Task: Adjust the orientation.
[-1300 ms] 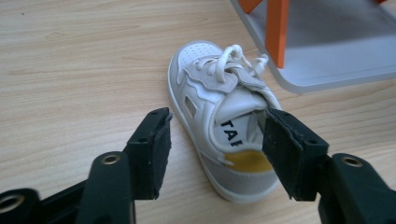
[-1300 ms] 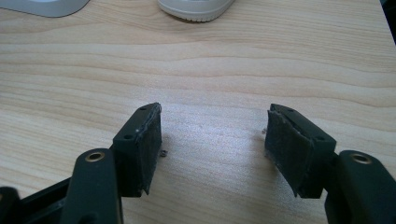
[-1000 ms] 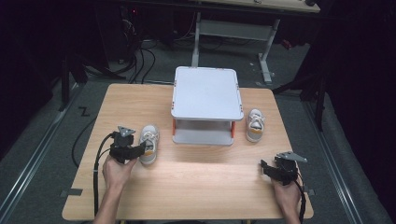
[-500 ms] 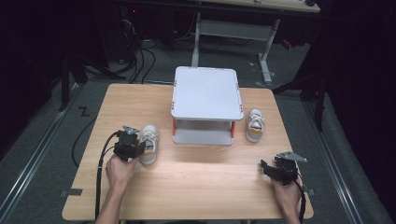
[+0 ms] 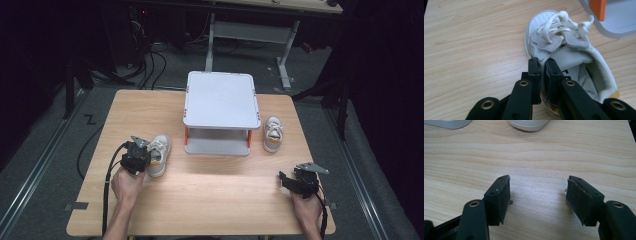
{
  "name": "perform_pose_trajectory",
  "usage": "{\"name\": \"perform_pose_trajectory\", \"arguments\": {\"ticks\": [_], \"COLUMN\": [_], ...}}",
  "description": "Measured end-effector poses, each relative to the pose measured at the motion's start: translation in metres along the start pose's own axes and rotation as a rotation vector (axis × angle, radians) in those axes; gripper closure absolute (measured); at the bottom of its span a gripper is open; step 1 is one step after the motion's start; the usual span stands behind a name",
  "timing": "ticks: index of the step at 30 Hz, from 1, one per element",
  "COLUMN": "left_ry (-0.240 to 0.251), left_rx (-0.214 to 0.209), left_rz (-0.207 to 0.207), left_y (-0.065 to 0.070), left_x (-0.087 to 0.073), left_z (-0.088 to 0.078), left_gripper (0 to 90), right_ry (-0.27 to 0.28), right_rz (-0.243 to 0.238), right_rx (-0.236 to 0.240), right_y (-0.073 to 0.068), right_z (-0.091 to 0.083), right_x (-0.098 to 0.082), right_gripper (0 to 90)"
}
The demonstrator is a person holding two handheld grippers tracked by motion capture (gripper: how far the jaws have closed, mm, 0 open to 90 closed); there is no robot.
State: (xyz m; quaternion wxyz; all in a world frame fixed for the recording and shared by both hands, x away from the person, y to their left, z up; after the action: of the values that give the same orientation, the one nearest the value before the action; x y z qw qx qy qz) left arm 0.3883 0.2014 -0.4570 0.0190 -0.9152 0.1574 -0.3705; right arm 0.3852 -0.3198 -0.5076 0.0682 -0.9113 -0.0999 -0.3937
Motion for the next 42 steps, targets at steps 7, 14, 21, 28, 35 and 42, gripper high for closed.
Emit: {"name": "perform_pose_trajectory", "arguments": {"ticks": [7,14,21,28,35,42], "left_ry": [0.007,0.027,0.038,0.033,0.026,0.029], "left_rx": [-0.044,-0.095,-0.137,-0.175,-0.169,-0.15], "left_rz": [0.012,0.042,0.054,0.069,0.087,0.1], "left_y": [0.01,0.032,0.06,0.101,0.133,0.15], "left_x": [-0.001,0.001,0.005,0.017,0.025,0.026], "left_z": [-0.011,-0.027,-0.037,-0.035,-0.028,-0.023], "left_gripper": [85.0,85.0,84.8,84.7,84.3,82.3], "right_ry": [0.0,-0.001,0.0,0.001,0.001,0.001], "right_rz": [0.0,0.001,0.0,0.001,0.002,0.0], "right_rx": [0.0,0.0,0.0,-0.001,-0.001,0.001], "right_y": [0.0,0.0,0.0,0.0,0.0,0.0], "right_z": [0.0,0.0,0.0,0.0,0.0,0.0], "right_x": [0.0,0.0,0.0,0.0,0.0,0.0], "right_gripper": [35.9,35.9,35.9,35.9,35.9,35.8]}}
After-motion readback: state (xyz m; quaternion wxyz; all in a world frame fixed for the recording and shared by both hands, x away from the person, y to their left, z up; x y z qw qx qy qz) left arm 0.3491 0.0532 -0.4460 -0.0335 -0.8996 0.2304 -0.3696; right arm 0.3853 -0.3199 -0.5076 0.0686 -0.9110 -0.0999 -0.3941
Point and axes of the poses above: each handheld gripper's, and its own axes: z roughly forward along the jaws, x roughly out of its top, y roughly to its right, the point moved 1 cm from there along z, roughly forward along the jaws, and after that the axes turned 5 degrees about z, right-handed, at the moved point
